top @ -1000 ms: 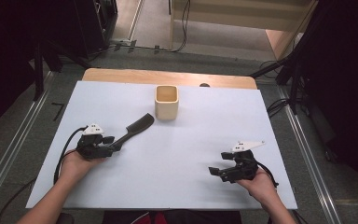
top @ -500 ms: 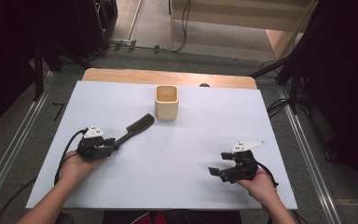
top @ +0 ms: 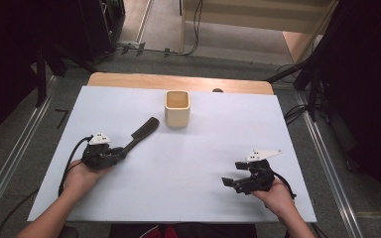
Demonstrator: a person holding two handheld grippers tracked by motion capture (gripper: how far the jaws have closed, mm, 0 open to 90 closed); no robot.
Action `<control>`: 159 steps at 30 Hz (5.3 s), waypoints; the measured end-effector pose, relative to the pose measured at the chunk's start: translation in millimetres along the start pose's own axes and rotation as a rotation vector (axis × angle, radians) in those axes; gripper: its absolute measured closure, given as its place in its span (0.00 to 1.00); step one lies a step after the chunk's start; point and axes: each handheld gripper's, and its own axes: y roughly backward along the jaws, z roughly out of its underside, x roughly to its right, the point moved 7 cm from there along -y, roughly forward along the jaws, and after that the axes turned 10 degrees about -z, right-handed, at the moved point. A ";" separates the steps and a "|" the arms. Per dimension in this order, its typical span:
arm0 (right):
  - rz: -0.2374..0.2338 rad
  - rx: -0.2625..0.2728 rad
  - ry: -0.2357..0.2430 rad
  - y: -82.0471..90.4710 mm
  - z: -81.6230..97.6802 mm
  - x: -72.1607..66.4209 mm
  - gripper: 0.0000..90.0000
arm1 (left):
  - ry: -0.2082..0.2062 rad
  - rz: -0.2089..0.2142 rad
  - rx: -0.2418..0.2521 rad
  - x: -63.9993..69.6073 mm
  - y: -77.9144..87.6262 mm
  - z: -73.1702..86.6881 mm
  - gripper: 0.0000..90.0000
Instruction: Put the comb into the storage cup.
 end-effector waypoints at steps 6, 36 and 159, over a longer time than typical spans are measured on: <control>0.002 0.003 -0.001 0.3 -0.1 0.2 0.14 | 0.015 0.011 -0.009 -1.0 0.3 -1.2 0.82; 0.000 0.011 -0.004 1.5 -0.9 -0.4 0.14 | 0.177 0.122 0.034 -4.0 24.4 -20.0 0.82; 0.211 0.269 -0.213 27.9 -74.6 4.9 0.15 | 0.319 0.359 0.333 214.7 -54.4 -129.1 0.82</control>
